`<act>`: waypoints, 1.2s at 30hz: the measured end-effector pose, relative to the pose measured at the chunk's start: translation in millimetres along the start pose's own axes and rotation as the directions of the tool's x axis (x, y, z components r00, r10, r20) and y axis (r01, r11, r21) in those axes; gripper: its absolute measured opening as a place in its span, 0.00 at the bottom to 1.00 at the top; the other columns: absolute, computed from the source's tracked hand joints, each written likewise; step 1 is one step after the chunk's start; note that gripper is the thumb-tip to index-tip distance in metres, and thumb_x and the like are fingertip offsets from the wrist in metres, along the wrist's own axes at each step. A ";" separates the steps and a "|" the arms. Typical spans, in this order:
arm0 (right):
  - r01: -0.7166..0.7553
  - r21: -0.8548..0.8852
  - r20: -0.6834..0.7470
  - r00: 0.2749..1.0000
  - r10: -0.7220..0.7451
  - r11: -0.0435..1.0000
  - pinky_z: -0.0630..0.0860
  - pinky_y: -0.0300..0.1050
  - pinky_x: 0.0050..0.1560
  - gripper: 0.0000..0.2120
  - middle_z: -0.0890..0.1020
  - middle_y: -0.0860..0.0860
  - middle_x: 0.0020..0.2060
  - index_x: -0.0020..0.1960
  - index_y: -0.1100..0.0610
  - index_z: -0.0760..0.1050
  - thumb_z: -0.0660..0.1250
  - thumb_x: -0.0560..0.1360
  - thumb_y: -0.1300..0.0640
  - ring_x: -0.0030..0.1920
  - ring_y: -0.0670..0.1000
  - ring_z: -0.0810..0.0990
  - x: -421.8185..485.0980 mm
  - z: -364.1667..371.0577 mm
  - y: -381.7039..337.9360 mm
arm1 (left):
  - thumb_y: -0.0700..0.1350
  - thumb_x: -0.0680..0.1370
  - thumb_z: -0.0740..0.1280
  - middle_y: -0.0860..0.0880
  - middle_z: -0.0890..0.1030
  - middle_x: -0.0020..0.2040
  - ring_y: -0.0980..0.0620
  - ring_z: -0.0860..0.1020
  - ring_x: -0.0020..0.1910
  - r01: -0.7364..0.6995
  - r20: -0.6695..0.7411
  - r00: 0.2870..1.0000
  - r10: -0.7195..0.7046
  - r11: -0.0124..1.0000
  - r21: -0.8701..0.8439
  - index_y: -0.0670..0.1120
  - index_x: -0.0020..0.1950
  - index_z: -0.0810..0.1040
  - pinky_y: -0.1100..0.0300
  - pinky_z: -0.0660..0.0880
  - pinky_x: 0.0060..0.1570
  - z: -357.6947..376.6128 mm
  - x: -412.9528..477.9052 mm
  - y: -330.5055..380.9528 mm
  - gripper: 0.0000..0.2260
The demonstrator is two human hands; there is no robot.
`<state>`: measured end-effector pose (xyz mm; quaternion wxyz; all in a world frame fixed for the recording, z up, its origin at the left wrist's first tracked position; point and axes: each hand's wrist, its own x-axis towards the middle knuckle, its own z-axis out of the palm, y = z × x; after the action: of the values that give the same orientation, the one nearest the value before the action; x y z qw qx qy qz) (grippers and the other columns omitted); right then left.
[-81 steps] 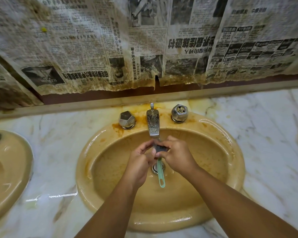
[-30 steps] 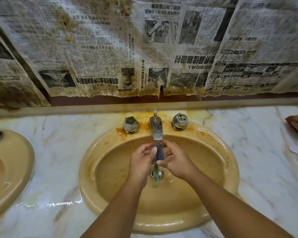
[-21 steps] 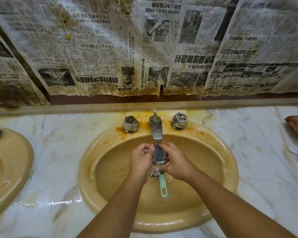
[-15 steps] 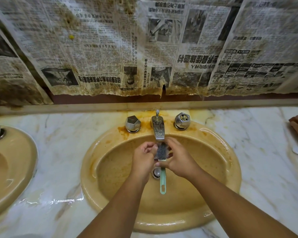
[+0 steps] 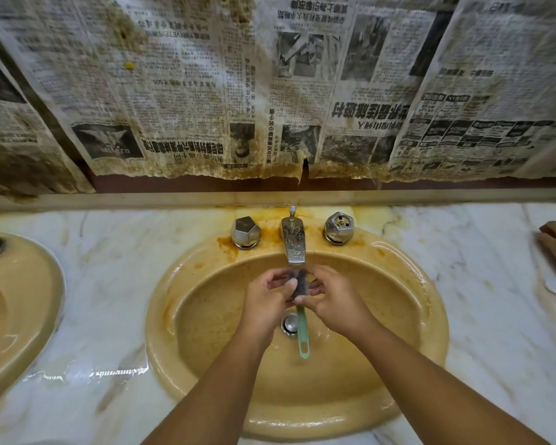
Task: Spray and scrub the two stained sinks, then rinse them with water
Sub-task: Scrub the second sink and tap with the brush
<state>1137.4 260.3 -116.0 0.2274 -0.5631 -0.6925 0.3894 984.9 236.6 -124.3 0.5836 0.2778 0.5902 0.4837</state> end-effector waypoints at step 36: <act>-0.022 -0.800 -0.086 0.993 -0.079 0.599 0.68 0.48 0.39 0.25 0.83 0.54 0.50 0.60 0.55 0.72 0.57 0.81 0.34 0.50 0.57 0.82 101.9 -80.9 -5.2 | 0.34 0.80 0.68 0.42 0.86 0.52 0.45 0.85 0.50 0.109 -0.008 0.994 -0.109 0.994 0.005 0.47 0.58 0.80 0.56 0.80 0.47 6.3 4.2 -6.9 0.11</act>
<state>1168.6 380.4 -76.5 -0.0037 -0.6151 -0.7884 0.0023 991.8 239.3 -131.4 0.6060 0.2449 0.6080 0.4508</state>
